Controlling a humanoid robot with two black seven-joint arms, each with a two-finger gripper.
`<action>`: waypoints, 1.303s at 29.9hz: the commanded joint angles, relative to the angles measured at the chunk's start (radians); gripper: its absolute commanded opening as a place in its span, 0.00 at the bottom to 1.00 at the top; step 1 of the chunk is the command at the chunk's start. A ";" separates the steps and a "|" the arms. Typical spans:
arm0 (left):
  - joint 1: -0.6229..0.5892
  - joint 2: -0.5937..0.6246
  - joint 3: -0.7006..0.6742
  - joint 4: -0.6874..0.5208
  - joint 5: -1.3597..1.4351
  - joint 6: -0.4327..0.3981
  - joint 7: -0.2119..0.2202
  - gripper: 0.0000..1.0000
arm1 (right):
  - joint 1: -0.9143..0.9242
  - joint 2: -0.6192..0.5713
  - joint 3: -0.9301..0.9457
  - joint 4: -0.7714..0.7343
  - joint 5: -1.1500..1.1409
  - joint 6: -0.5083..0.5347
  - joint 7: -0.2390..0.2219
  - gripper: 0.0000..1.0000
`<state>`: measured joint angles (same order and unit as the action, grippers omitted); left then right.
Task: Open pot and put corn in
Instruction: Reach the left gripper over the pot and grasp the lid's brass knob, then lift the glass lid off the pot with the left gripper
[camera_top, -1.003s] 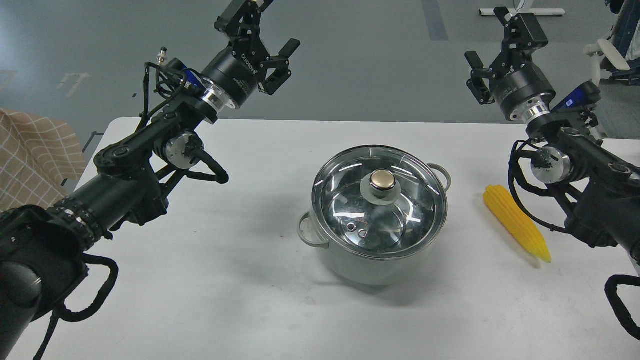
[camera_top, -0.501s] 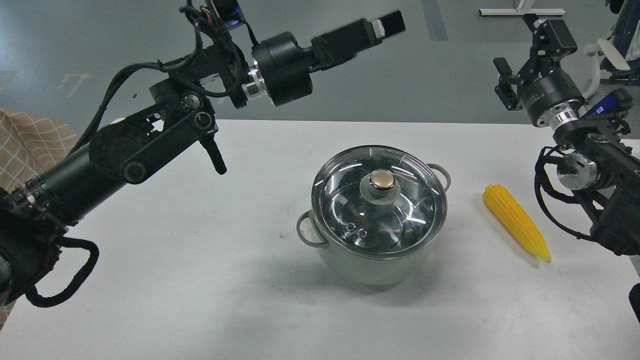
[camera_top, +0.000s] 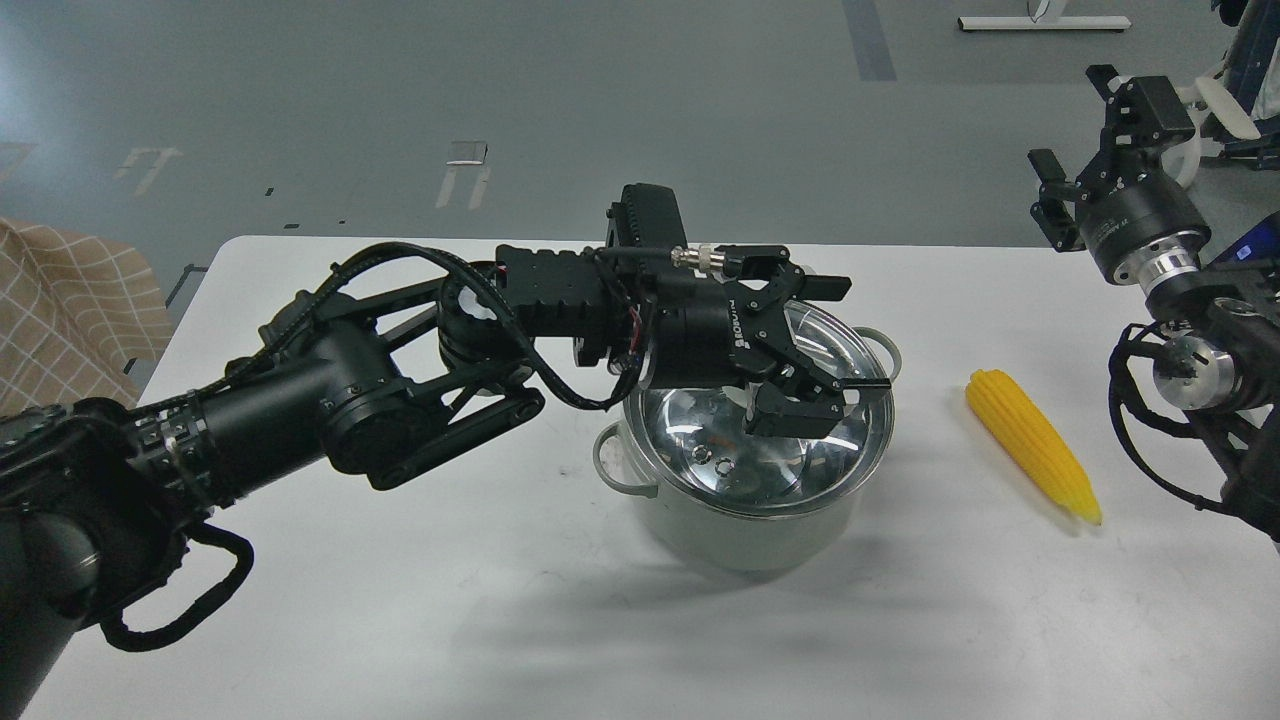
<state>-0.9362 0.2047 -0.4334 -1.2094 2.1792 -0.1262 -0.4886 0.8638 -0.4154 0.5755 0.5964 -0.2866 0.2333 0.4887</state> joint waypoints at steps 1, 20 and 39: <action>0.005 -0.021 0.002 0.056 0.002 0.013 0.000 0.97 | -0.003 0.000 0.000 0.017 0.000 0.000 0.000 0.98; 0.073 0.024 0.004 0.103 0.002 0.023 0.000 0.64 | -0.008 0.000 0.000 0.037 0.000 0.000 0.000 0.98; -0.010 0.169 -0.059 -0.036 0.002 0.014 0.000 0.00 | -0.017 -0.002 0.001 0.049 0.000 -0.002 0.000 0.98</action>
<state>-0.9027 0.2958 -0.4822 -1.2136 2.1817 -0.1090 -0.4891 0.8468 -0.4155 0.5752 0.6452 -0.2870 0.2319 0.4887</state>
